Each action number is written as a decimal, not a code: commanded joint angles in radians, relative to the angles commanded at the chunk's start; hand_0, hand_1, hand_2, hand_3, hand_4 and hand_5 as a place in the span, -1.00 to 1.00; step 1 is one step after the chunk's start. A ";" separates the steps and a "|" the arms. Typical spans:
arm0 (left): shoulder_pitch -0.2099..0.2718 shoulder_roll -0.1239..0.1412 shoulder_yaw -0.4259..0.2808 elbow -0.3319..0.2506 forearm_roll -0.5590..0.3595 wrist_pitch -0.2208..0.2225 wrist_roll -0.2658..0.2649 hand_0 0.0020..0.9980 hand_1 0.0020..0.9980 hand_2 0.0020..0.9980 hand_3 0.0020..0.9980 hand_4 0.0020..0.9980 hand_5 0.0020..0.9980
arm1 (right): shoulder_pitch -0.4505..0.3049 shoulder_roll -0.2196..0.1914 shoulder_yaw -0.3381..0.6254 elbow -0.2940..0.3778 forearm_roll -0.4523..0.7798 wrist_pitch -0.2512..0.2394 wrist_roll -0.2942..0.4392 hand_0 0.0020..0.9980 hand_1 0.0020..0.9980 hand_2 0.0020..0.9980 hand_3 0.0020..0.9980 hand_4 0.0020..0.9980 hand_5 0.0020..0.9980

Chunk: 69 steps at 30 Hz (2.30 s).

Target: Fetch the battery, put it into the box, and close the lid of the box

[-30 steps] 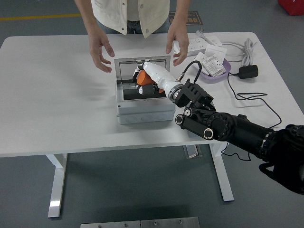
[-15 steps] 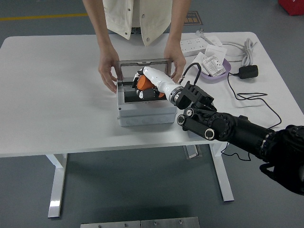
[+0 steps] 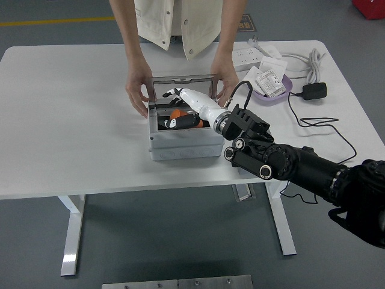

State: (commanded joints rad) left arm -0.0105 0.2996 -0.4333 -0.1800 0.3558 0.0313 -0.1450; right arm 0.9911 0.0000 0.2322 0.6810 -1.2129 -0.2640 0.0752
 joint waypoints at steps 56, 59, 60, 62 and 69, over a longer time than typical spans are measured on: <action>-0.014 -0.012 0.023 0.000 0.001 -0.004 -0.003 0.15 0.17 0.01 0.11 0.05 -1.00 | 0.123 -0.081 0.014 -0.007 0.073 0.110 -0.050 0.70 0.61 0.62 0.63 0.92 0.13; -0.011 -0.013 0.021 0.000 0.000 -0.003 -0.004 0.15 0.17 0.01 0.11 0.05 -1.00 | 0.121 -0.083 0.011 0.007 0.059 0.099 -0.052 0.70 0.61 0.62 0.63 0.92 0.13; -0.010 -0.013 0.020 0.000 0.001 -0.003 -0.004 0.15 0.17 0.01 0.11 0.05 -1.00 | 0.120 -0.084 0.010 0.013 0.054 0.094 -0.052 0.60 0.48 0.48 0.53 0.94 0.14; -0.007 -0.014 0.021 0.000 -0.002 -0.003 -0.005 0.15 0.17 0.01 0.11 0.05 -1.00 | 0.119 -0.086 0.010 0.022 0.045 0.089 -0.054 0.60 0.48 0.48 0.53 0.94 0.14; -0.001 -0.017 0.030 0.000 -0.019 -0.003 -0.009 0.15 0.17 0.01 0.11 0.05 -1.00 | 0.110 -0.093 0.006 0.054 0.017 0.088 -0.065 0.52 0.41 0.42 0.46 0.95 0.18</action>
State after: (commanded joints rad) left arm -0.0111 0.2826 -0.4036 -0.1800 0.3371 0.0280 -0.1542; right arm 1.1015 -0.0934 0.2378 0.7347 -1.1962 -0.1763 0.0101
